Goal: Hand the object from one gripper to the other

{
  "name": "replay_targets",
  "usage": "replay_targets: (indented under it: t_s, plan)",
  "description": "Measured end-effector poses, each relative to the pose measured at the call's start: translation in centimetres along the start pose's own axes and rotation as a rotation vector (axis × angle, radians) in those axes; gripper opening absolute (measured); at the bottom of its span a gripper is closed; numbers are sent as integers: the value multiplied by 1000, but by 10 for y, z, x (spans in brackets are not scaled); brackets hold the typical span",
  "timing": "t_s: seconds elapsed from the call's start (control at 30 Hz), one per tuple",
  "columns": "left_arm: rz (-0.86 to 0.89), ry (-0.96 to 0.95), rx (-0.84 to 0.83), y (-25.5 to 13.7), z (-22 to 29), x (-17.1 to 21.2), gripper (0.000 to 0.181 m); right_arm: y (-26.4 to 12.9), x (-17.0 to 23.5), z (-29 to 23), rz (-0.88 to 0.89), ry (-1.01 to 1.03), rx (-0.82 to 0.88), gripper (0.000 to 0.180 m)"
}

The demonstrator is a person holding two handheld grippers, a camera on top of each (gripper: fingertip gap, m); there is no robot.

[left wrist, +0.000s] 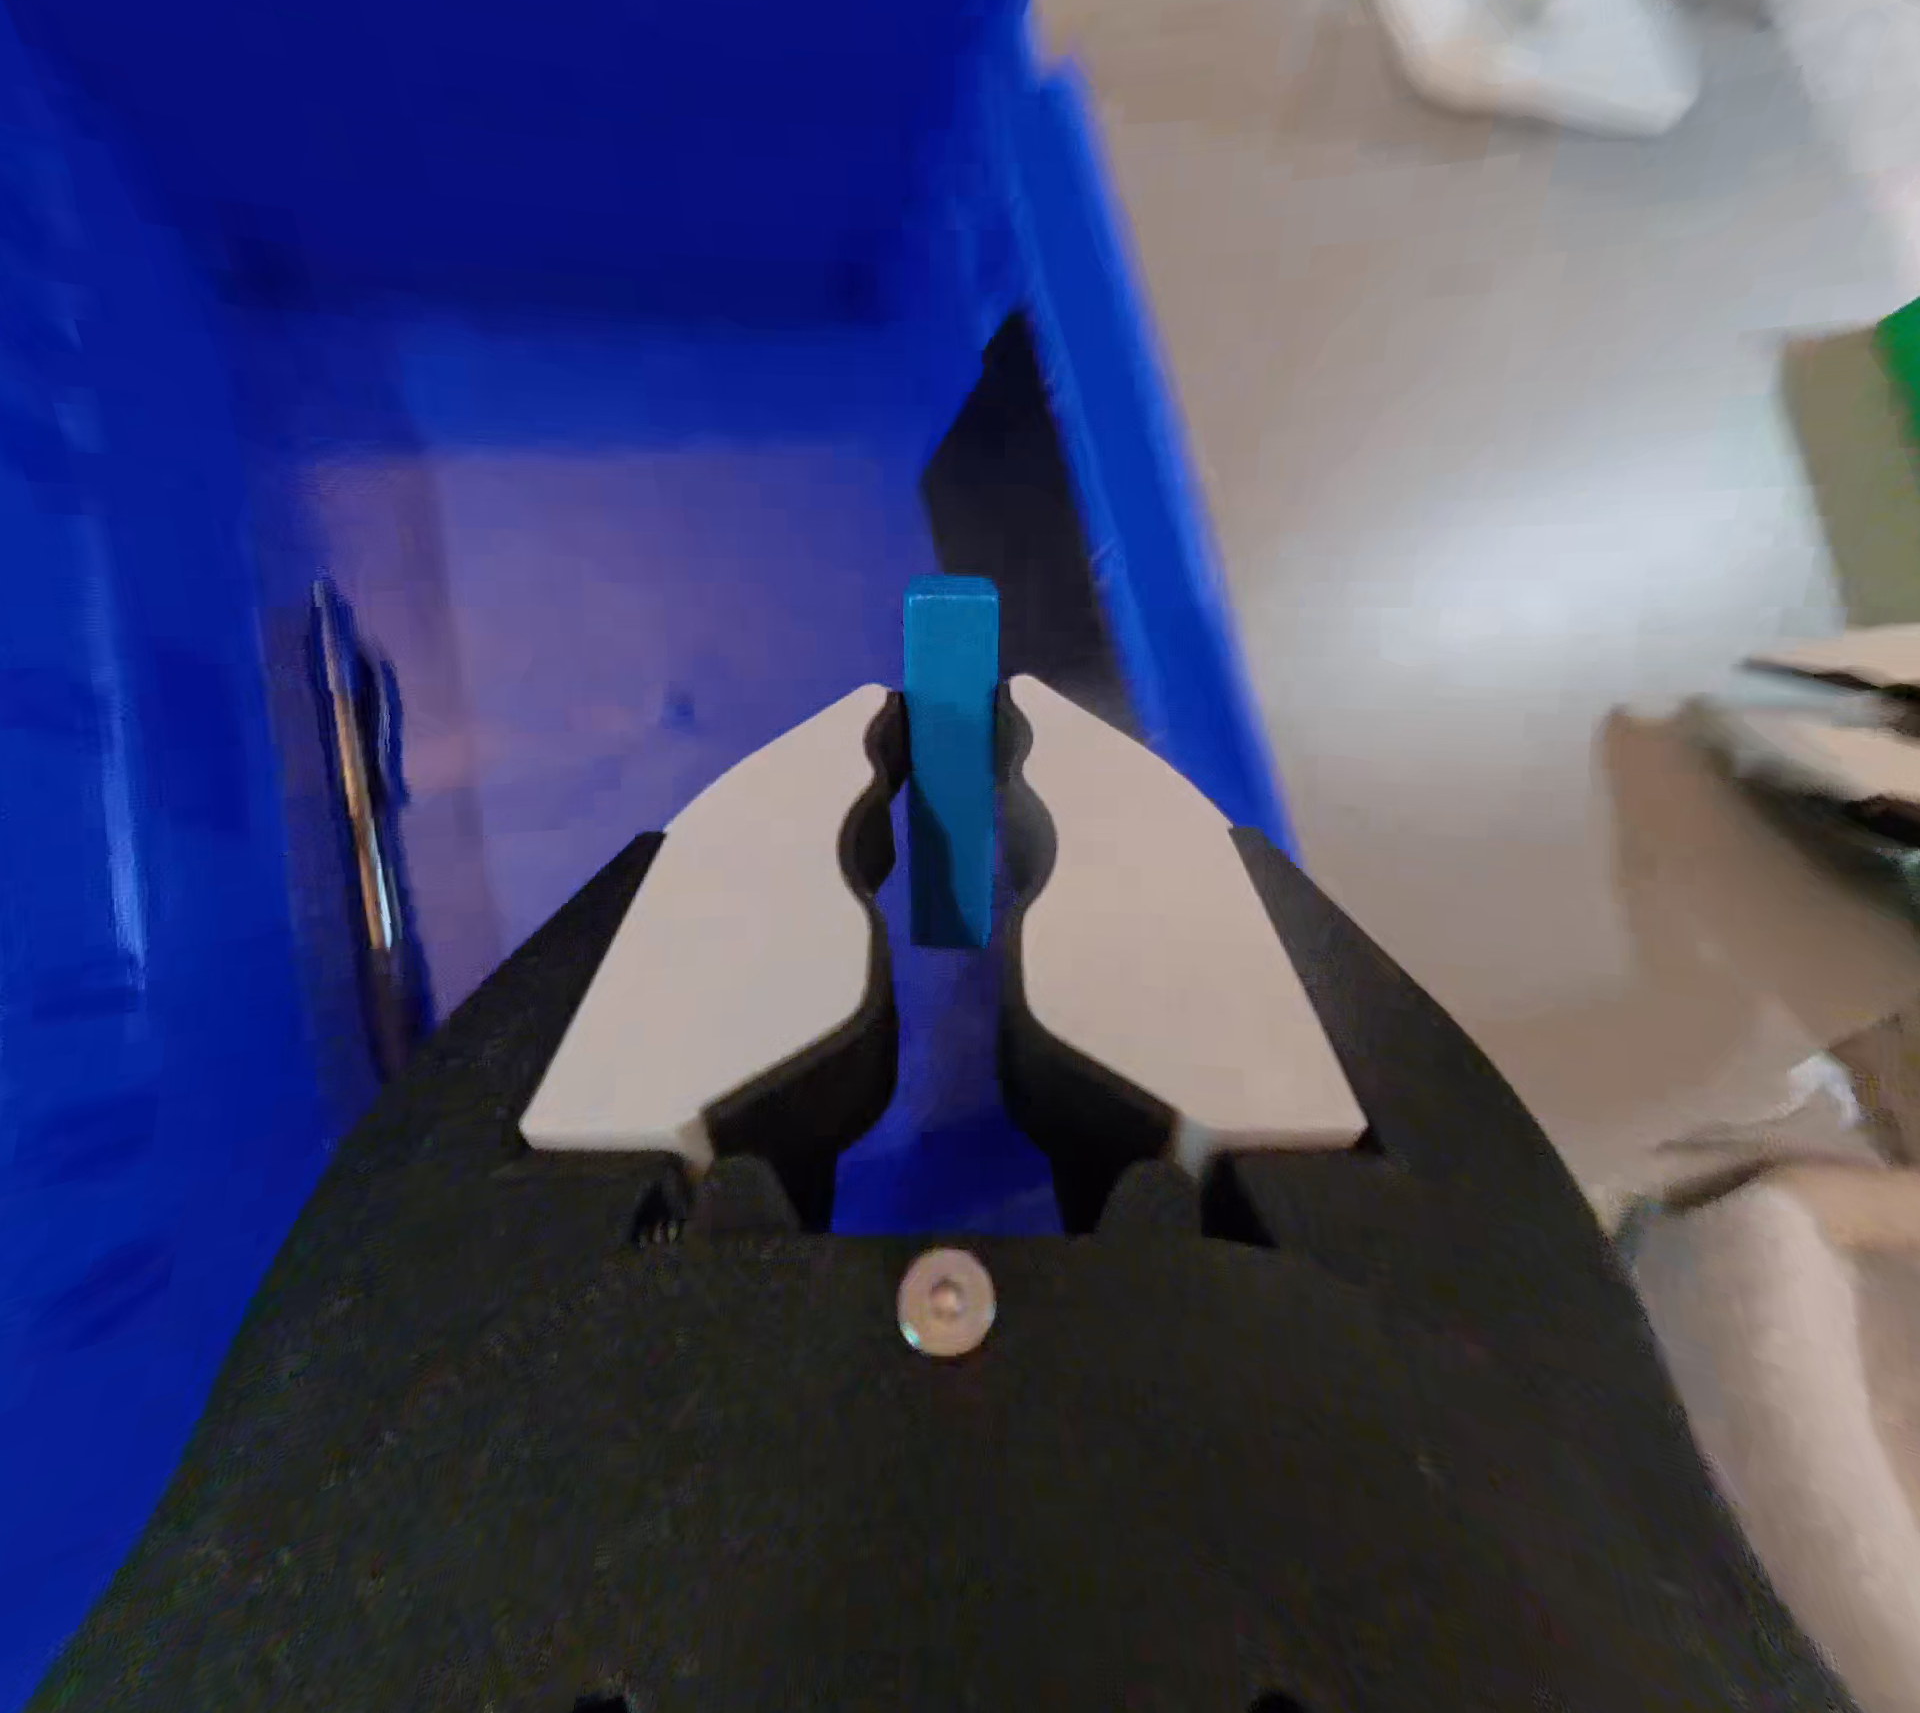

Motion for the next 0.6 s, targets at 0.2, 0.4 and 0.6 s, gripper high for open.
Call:
replay_targets:
  t_s: [0.2, 0.4, 0.6]
  plan:
    - [479, 74, 331, -43, 55, -37, 17, -4, -1, 2, 41, 14, 16, 17]
    - [600, 141, 877, -19, 158, -42, 17, -24, -15, -1, 304, 118, -99, 21]
    - [454, 113, 1107, 62, 258, 9, 16, -49, -32, -10, 543, 160, -243, 30]
Point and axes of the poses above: each gripper's, where its closed fingertips meet, y out along the fingers, x out of its underside, z = x × y across the jaws, the point moved 9 cm from there along -y, back along the fingers, and after that the axes turned 5 degrees about -x, right-handed, at the moved point
